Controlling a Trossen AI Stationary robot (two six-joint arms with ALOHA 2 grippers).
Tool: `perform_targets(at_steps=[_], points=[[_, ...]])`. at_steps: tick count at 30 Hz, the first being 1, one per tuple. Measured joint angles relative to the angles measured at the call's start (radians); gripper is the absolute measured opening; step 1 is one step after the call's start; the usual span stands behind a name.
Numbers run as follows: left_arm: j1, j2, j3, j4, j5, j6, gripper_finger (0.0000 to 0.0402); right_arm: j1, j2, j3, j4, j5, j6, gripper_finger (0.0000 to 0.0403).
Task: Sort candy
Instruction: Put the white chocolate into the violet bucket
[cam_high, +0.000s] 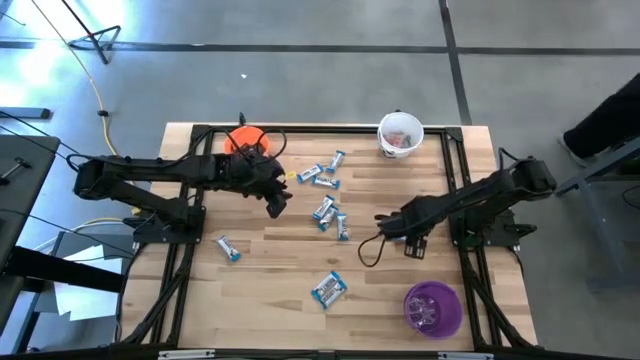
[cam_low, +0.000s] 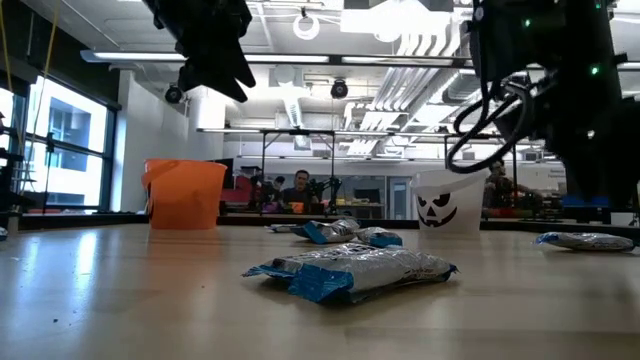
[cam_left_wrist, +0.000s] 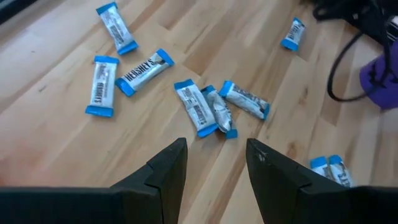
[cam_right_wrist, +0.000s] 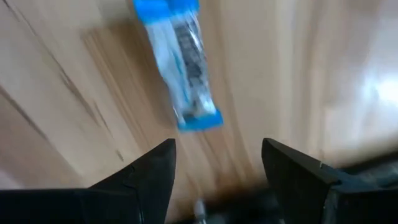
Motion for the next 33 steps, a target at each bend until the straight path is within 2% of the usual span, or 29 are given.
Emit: perform_targets(at_steps=[6,12,18,23,28,33], points=[[0.021,0.000,0.000,0.000,-0.026,0.001,0.0152,0.000,0.000,-0.079,0.169,-0.034,0.017,0.0233],[0.052,0.000,0.000,0.001,-0.026,0.002,0.0152,-0.001,0.000,-0.133,0.247,-0.031,0.020,0.0233],[0.068,0.000,0.000,0.011,-0.026,0.003,0.0152,-0.028,0.001,-0.175,0.324,0.027,0.020,0.0233],[0.071,0.000,0.000,0.015,-0.026,0.003,0.0152,-0.065,-0.003,-0.195,0.356,0.009,0.019,0.0228],[0.071,0.000,0.000,0.015,-0.026,0.002,0.0152,-0.082,-0.002,-0.195,0.364,-0.001,0.018,0.0188],[0.071,0.000,0.000,0.015,-0.026,0.002,0.0152,-0.085,-0.001,-0.197,0.382,-0.012,0.023,0.0113]])
